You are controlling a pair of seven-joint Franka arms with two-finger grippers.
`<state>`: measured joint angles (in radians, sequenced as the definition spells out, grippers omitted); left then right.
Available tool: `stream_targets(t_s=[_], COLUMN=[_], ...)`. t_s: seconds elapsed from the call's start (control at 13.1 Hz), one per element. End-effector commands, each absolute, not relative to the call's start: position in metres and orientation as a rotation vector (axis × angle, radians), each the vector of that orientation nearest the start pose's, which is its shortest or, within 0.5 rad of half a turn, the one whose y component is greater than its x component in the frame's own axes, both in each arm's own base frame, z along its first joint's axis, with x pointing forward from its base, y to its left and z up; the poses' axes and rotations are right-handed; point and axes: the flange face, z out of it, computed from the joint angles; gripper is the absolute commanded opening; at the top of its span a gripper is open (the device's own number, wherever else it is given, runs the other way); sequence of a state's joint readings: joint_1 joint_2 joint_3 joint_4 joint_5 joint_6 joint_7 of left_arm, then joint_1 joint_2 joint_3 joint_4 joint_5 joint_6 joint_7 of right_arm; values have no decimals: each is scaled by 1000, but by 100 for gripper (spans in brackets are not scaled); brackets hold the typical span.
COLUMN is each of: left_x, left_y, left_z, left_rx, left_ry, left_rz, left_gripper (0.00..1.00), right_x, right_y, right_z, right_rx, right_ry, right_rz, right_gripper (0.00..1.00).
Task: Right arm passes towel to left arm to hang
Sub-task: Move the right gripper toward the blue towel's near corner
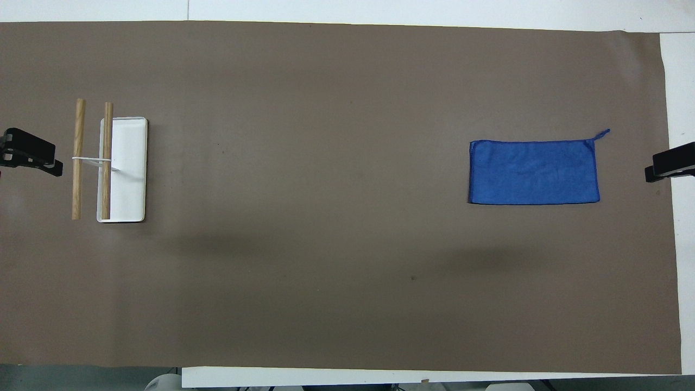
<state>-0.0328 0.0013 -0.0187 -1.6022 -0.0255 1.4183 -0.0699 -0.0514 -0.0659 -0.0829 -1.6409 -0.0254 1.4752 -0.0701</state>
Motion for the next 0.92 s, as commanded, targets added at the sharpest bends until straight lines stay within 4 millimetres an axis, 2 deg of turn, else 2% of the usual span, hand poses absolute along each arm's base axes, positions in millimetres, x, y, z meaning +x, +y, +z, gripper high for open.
stream_targets(t_s=[0.0, 0.23, 0.31, 0.38, 0.69, 0.84], left_x=[532, 532, 532, 532, 532, 532], left_y=[-28, -28, -28, -28, -28, -28], left_z=[598, 598, 598, 598, 598, 598], left_rx=[-3131, -3131, -3131, -3131, -3131, -3131], left_ry=[-30, -30, -30, -33, -30, -30], left_rz=[275, 275, 275, 275, 275, 275], left_gripper=[100, 100, 100, 100, 100, 100], right_x=[514, 515, 516, 519, 529, 528], right_y=[-78, -77, -74, -74, -73, -72], right_z=[620, 615, 612, 601, 520, 469], right_rx=[-3141, -3143, -3149, -3152, -3156, -3157], right_ry=[74, 71, 55, 53, 40, 38], right_rz=[176, 167, 115, 90, 13, -74], right_gripper=[100, 100, 100, 100, 100, 100])
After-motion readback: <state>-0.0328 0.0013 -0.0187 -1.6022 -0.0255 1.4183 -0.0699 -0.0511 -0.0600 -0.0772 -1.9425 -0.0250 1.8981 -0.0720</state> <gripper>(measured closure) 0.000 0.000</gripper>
